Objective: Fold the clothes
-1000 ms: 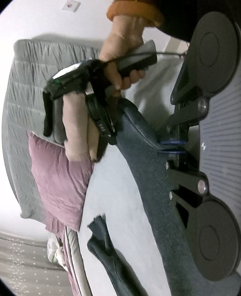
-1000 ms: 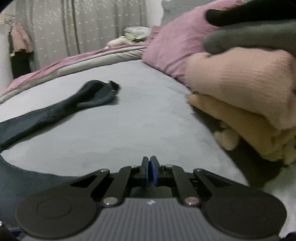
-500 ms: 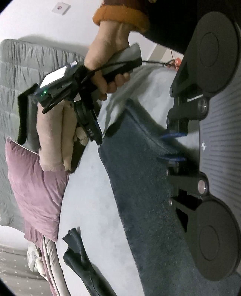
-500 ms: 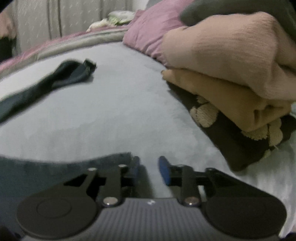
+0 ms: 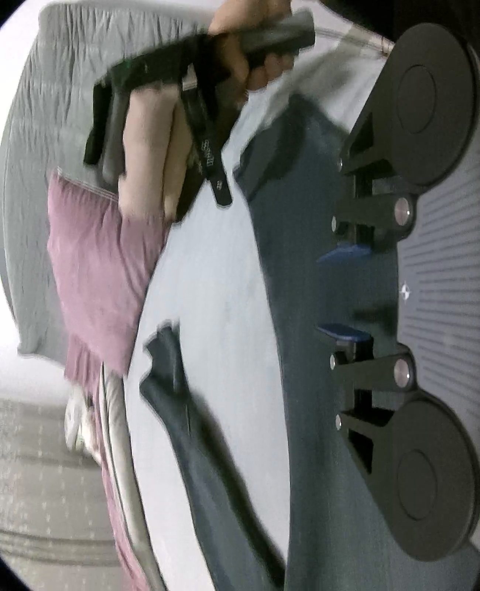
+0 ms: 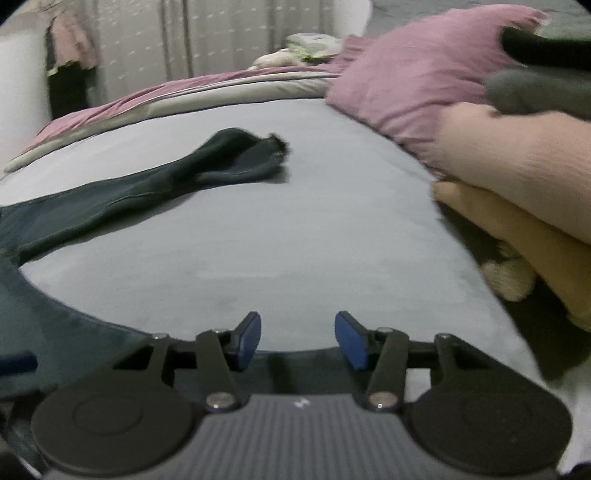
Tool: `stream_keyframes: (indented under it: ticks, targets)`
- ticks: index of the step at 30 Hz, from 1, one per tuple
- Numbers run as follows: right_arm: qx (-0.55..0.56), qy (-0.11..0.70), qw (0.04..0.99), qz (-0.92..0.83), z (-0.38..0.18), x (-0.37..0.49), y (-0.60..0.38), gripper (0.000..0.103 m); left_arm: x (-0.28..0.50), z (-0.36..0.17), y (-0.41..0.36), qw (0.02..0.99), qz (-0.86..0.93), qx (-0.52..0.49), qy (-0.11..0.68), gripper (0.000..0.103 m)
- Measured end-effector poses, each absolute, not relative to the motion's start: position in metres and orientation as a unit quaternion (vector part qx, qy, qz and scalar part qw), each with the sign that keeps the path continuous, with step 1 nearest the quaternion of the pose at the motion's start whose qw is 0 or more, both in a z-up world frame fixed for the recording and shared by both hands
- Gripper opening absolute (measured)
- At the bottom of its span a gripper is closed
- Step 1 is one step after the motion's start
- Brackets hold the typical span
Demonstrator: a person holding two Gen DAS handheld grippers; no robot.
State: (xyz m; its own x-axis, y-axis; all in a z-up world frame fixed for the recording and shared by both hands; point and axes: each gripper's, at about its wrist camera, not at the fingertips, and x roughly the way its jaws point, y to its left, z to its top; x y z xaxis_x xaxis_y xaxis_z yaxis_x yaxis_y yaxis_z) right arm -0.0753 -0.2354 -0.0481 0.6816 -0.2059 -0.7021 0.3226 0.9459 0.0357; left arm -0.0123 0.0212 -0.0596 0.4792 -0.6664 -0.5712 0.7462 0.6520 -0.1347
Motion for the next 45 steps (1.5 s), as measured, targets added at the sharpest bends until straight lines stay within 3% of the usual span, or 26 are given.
stream_keyframes:
  ticks: [21, 32, 45]
  targets:
    - [-0.003, 0.390, 0.920, 0.029, -0.051, 0.006, -0.066, 0.049, 0.005, -0.078, 0.135, 0.887, -0.276, 0.084, 0.360, 0.041]
    - [-0.030, 0.408, 0.911, 0.049, -0.069, 0.024, -0.035, 0.055, 0.013, -0.066, 0.197, 0.893, -0.213, 0.073, 0.390, 0.042]
    - [0.021, 0.396, 0.916, 0.058, -0.060, 0.025, -0.045, 0.060, 0.033, -0.052, 0.188, 0.923, -0.218, 0.013, 0.316, 0.042]
